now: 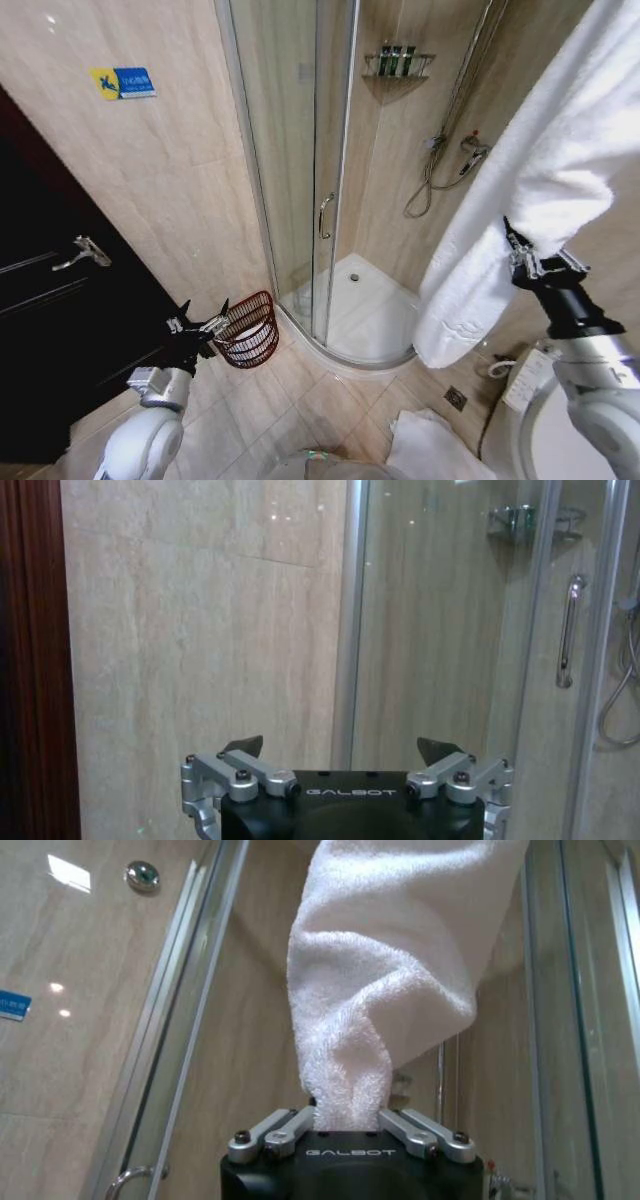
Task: Discard the used towel into the hamper.
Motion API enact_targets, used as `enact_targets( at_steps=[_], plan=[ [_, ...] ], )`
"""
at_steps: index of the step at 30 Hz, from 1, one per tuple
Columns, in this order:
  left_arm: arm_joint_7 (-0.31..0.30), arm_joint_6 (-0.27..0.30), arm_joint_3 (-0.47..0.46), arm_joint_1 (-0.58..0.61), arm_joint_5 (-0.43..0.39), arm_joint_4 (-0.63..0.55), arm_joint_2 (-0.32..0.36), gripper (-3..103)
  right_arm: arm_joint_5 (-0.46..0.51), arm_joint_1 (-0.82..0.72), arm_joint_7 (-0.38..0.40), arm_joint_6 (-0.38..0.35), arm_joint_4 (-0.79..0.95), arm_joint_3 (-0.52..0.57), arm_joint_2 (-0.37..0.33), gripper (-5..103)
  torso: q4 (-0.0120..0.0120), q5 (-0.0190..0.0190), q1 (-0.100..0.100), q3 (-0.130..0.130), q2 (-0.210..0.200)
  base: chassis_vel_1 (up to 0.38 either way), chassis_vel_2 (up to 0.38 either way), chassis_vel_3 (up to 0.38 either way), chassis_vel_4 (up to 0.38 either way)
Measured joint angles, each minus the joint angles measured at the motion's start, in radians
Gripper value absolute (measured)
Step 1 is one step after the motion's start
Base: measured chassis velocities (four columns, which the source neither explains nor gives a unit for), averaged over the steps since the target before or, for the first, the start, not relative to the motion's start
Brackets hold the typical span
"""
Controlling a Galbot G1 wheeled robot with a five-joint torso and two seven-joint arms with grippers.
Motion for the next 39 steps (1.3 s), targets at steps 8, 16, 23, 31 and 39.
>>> enact_targets(
  at_steps=[8, 16, 23, 31, 39],
  plan=[
    [0.000, 0.000, 0.000, 0.000, 0.000, 0.000, 0.000, 100, -0.125, -0.041, -0.029, 0.092, -0.004, -0.072, 0.072, 10, 0.0000, -0.0002, 0.000, 0.000, 0.000, 0.000, 0.000, 0.000, 0.000],
    [0.000, 0.000, 0.000, 0.000, 0.000, 0.000, 0.000, 100, -0.248, -0.038, -0.040, 0.185, -0.061, -0.137, 0.109, 10, 0.0000, 0.0001, 0.000, 0.000, 0.000, 0.000, 0.000, 0.000, 0.000],
    [0.000, 0.000, 0.000, 0.000, 0.000, 0.000, 0.000, 100, -0.312, -0.040, -0.047, 0.248, -0.100, -0.170, 0.138, 10, 0.0000, 0.0001, 0.000, 0.000, 0.000, 0.000, 0.000, 0.000, 0.000],
    [0.000, 0.000, 0.000, 0.000, 0.000, 0.000, 0.000, 100, -0.388, -0.054, -0.057, 0.326, -0.148, -0.236, 0.176, 10, 0.0000, 0.0002, 0.000, 0.000, 0.000, 0.000, 0.000, 0.000, 0.000],
    [0.000, 0.000, 0.000, 0.000, 0.000, 0.000, 0.000, 100, -0.414, -0.068, -0.059, 0.371, -0.174, -0.268, 0.210, 10, 0.0000, 0.0000, 0.000, 0.000, 0.000, 0.000, 0.000, 0.000, 0.000]
  ],
)
